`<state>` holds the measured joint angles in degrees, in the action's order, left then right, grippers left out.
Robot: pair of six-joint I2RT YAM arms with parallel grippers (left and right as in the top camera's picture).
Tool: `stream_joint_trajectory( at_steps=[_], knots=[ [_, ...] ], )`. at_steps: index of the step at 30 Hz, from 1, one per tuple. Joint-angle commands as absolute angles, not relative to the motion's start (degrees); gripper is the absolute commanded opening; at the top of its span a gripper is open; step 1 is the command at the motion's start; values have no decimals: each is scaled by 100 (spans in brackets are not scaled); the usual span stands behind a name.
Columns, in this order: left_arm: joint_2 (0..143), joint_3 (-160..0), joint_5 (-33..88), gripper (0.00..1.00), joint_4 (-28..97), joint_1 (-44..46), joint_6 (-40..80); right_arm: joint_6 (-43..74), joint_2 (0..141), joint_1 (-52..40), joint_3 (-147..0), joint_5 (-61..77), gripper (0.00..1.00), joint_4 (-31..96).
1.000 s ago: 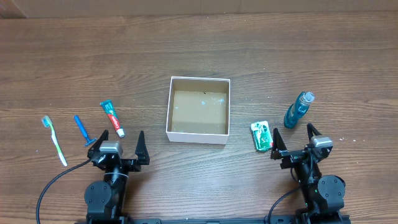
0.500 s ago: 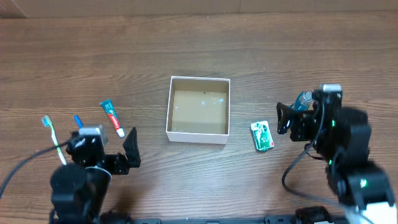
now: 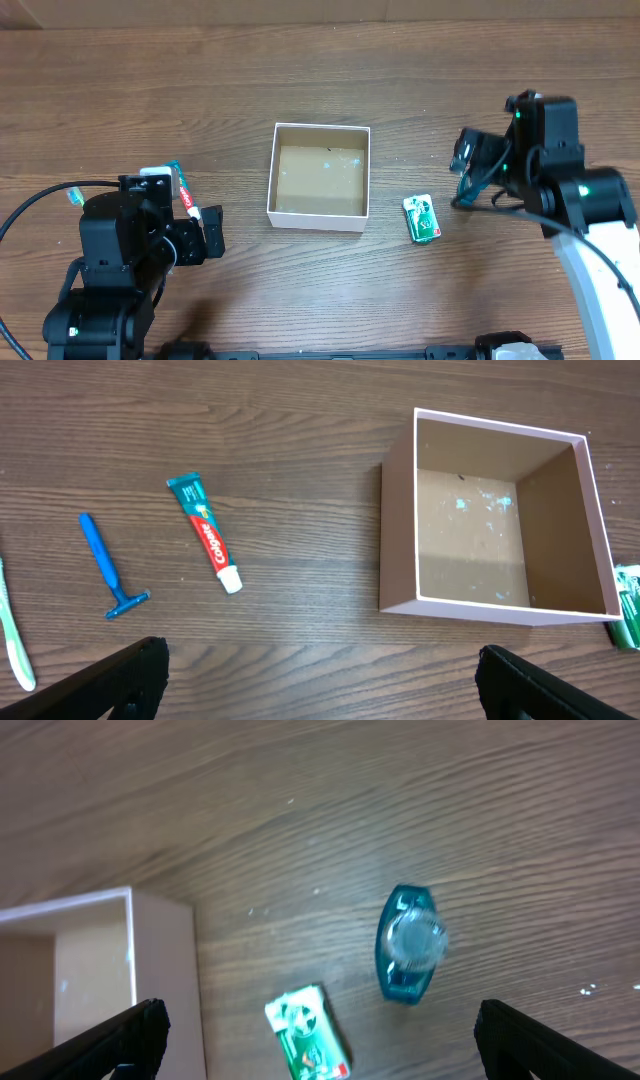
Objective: Pack container
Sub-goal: 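Reach the right gripper to the blue Listerine bottle and grasp it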
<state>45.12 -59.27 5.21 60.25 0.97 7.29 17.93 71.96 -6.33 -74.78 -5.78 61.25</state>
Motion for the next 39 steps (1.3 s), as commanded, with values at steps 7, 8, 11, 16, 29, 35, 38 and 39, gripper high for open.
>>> stream_joint_trajectory(
  at_steps=[7, 8, 11, 16, 29, 35, 38, 39],
  knots=[
    [4499, -6082, 537, 100, 6082, 45, 620, 2379, 9050, 266, -7662, -379, 100, 6117],
    [4501, -6082, 537, 100, 6084, 45, 620, 2383, 9063, 266, -7658, -377, 100, 6117],
    [4501, -6082, 537, 100, 6084, 45, 622, 2383, 9061, 266, -7658, -377, 93, 6128],
    [4501, -6082, 537, 100, 6088, 45, 620, 2381, 9028, 263, -7660, -379, 78, 6143],
    [4501, -6082, 534, 100, 6088, 45, 620, 1459, 8711, 259, -7664, -266, 61, 6071],
    [4501, -6082, 528, 100, 6090, 45, 620, 1319, 8711, 259, -7664, -266, 45, 6101],
    [4501, -6082, 489, 100, 6090, 45, 620, 1321, 8711, 259, -7662, -266, 38, 6167],
    [4501, -6082, 489, 100, 6090, 45, 620, 1321, 8711, 259, -7664, -266, 37, 6176]
  ],
)
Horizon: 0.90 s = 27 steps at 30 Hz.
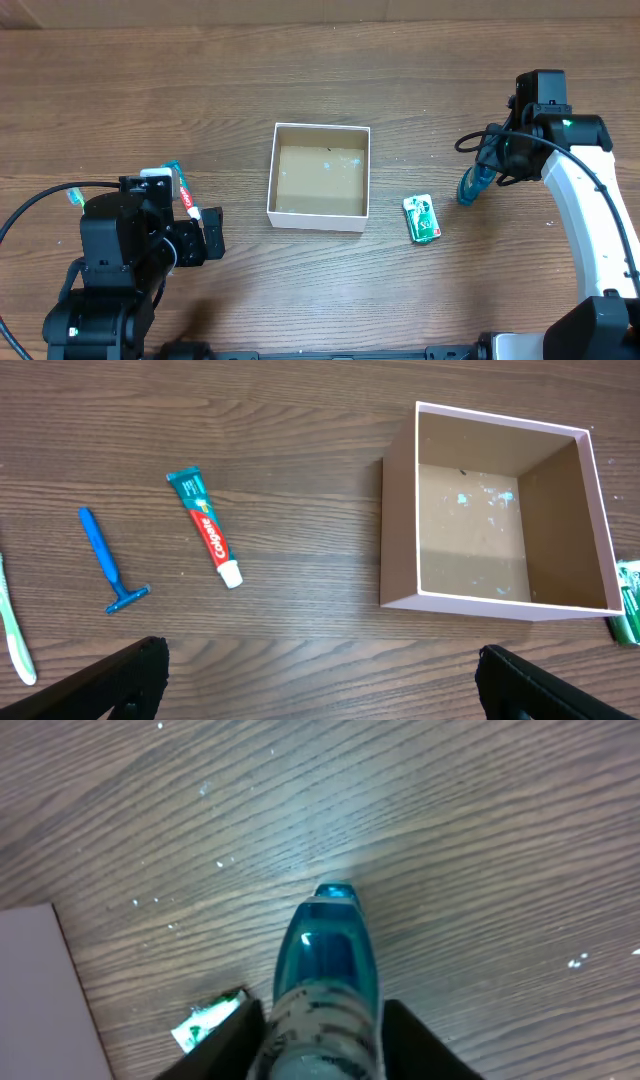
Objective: Pack container
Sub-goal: 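Reach the right gripper to the blue Listerine bottle and grasp it, then carry the Listerine bottle into the white box and release it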
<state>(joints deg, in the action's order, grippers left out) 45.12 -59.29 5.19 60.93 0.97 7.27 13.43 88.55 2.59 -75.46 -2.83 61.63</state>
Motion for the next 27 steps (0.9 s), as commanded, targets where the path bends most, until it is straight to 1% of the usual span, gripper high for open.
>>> stream_joint_trajectory(
  at_steps=[1, 2, 3, 5, 6, 8, 9, 12, 16, 17, 21, 24, 27],
  knots=[
    [4501, -6082, 489, 100, 6090, 45, 620, 1321, 8711, 259, -7664, -263, 29, 6187],
    [4501, -6082, 489, 100, 6090, 45, 620, 1321, 8711, 259, -7662, -266, 24, 6193],
    [4501, -6080, 489, 100, 6093, 45, 620, 1321, 8711, 257, -7664, -266, 23, 6204],
    [4501, -6082, 491, 100, 6093, 45, 620, 1321, 8711, 259, -7662, -266, 23, 6211],
    [4501, -6082, 489, 100, 6093, 45, 620, 1321, 8711, 259, -7664, -266, 19, 6211],
    [4501, -6082, 491, 100, 6093, 45, 620, 1323, 8711, 259, -7664, -266, 6, 6198],
    [4501, -6082, 491, 100, 6093, 45, 620, 1323, 8711, 259, -7664, -266, 4, 6189],
    [4501, -6082, 489, 100, 6090, 45, 620, 1321, 8709, 252, -7699, -268, 4, 6211],
    [4501, -6082, 489, 100, 6093, 45, 620, 1302, 8709, -174, -8580, -340, 4, 6888],
    [4501, -6082, 491, 100, 6106, 45, 620, 1304, 8709, -644, -9408, -489, 4, 7387],
    [4501, -6082, 491, 100, 6112, 45, 620, 1343, 8709, -1461, -10444, -489, 4, 7784],
    [4501, -6082, 491, 100, 6114, 45, 620, 1367, 8711, -2340, -10923, -493, 4, 7708],
    [4501, -6080, 491, 100, 6114, 45, 622, 1470, 8735, -3052, -10958, -519, 4, 7432]
  ],
)
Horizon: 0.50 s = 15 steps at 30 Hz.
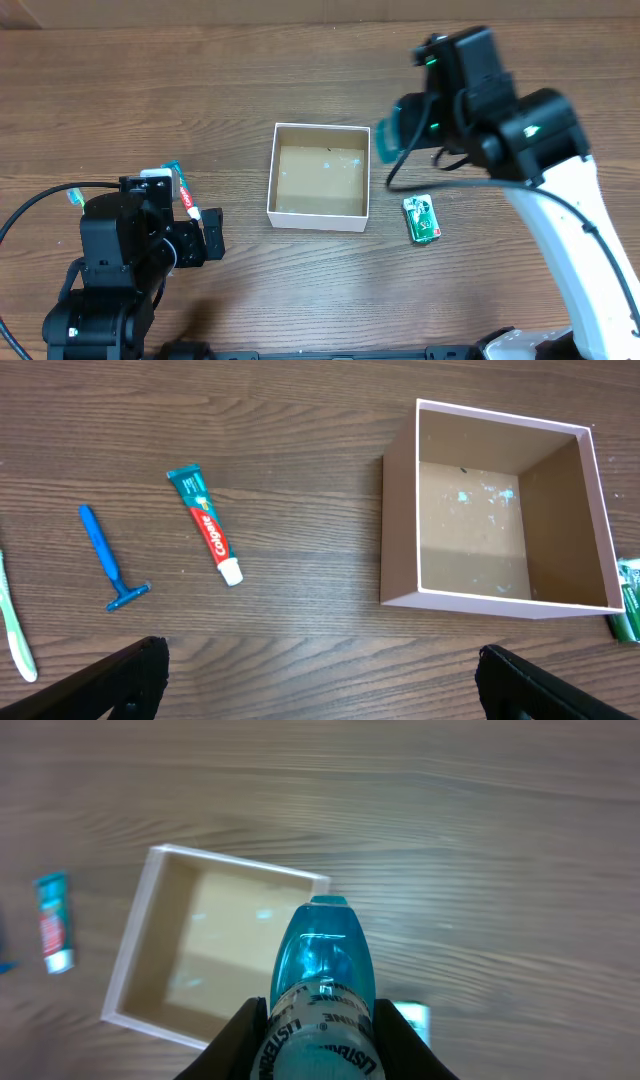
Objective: Pack container
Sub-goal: 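Carry the Listerine bottle into the white box and release it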
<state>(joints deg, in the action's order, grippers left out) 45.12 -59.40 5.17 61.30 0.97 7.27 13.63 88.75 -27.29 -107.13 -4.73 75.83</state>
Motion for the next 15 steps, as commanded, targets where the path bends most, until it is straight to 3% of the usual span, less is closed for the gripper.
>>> stream_joint_trajectory(
  at_steps=[1, 15],
  knots=[
    [4501, -6082, 493, 100, 6121, 45, 622, 1704, 8812, -3339, -10956, -652, 4, 7352],
    [4501, -6080, 491, 100, 6149, 45, 622, 2858, 10774, -3861, -10934, -899, 4, 6678]
  ],
)
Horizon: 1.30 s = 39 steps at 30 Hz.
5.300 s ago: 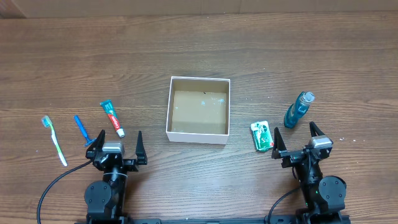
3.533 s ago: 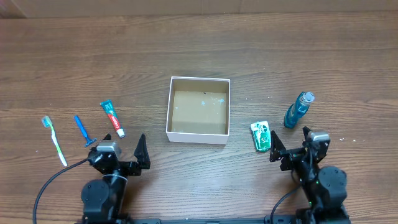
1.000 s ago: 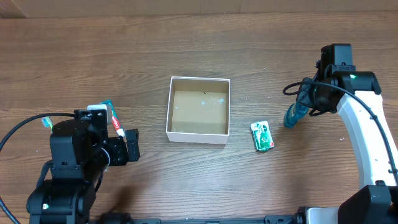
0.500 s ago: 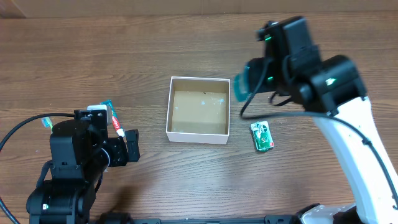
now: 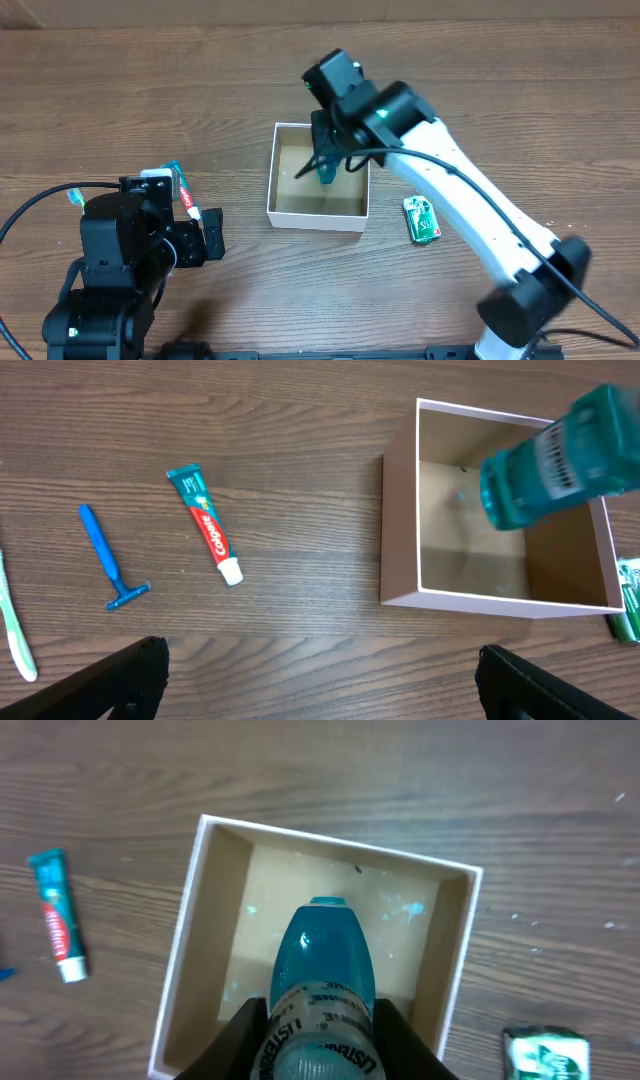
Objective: Pack container
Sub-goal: 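Carry the Listerine bottle into the white box and release it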
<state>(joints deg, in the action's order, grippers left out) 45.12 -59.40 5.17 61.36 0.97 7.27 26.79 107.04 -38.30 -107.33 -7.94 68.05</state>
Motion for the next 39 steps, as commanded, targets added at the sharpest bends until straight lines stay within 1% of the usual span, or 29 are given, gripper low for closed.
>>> stream_joint_trajectory(
  at_steps=[1, 8, 12, 13, 14, 16, 18, 19, 20, 21, 22, 27, 33, 34, 36, 37, 39],
  knots=[
    [4501, -6080, 491, 100, 6149, 45, 622, 2858, 10888, -3861, -10934, -897, 4, 6608],
    [4501, -6082, 491, 100, 6152, 45, 622, 2853, 11500, -3861, -10934, -906, 4, 6189],
    [4501, -6082, 491, 100, 6154, 45, 620, 2853, 11598, -3861, -10901, -904, 4, 6134],
    [4501, -6082, 491, 100, 6154, 45, 620, 2847, 11598, -3861, -10903, -904, 9, 6134],
    [4501, -6082, 491, 100, 6152, 45, 622, 2818, 11598, -3861, -10903, -899, 23, 6134],
    [4501, -6082, 491, 100, 6152, 45, 622, 2810, 11598, -3861, -10903, -899, 38, 6178],
    [4501, -6082, 491, 100, 6152, 45, 622, 2810, 11598, -3861, -10903, -899, 45, 6202],
    [4501, -6080, 491, 100, 6152, 45, 622, 2810, 11596, -3863, -10903, -895, 50, 6208],
    [4501, -6082, 491, 100, 6152, 45, 622, 2808, 11596, -3863, -10903, -895, 59, 6222],
    [4501, -6082, 491, 100, 6152, 45, 622, 2797, 11596, -3863, -10903, -895, 65, 6233],
    [4501, -6082, 491, 100, 6152, 45, 622, 2703, 11594, -3863, -10912, -886, 68, 6250],
    [4501, -6080, 491, 100, 6152, 45, 622, 2506, 11430, -3863, -10927, -897, 70, 6263],
    [4501, -6082, 491, 100, 6152, 45, 620, 1916, 10357, -3931, -11168, -895, 72, 6348],
    [4501, -6082, 489, 100, 6152, 45, 620, 1898, 10068, -3931, -11187, -904, 76, 6420],
    [4501, -6082, 486, 100, 6156, 45, 620, 1986, 9592, -3868, -11187, -1142, 76, 6622],
    [4501, -6080, 484, 100, 6160, 45, 620, 2324, 9332, -3745, -11187, -1555, 78, 6864],
    [4501, -6082, 447, 100, 6171, 45, 620, 2528, 9035, -3369, -11187, -1820, 92, 7358]
  ],
)
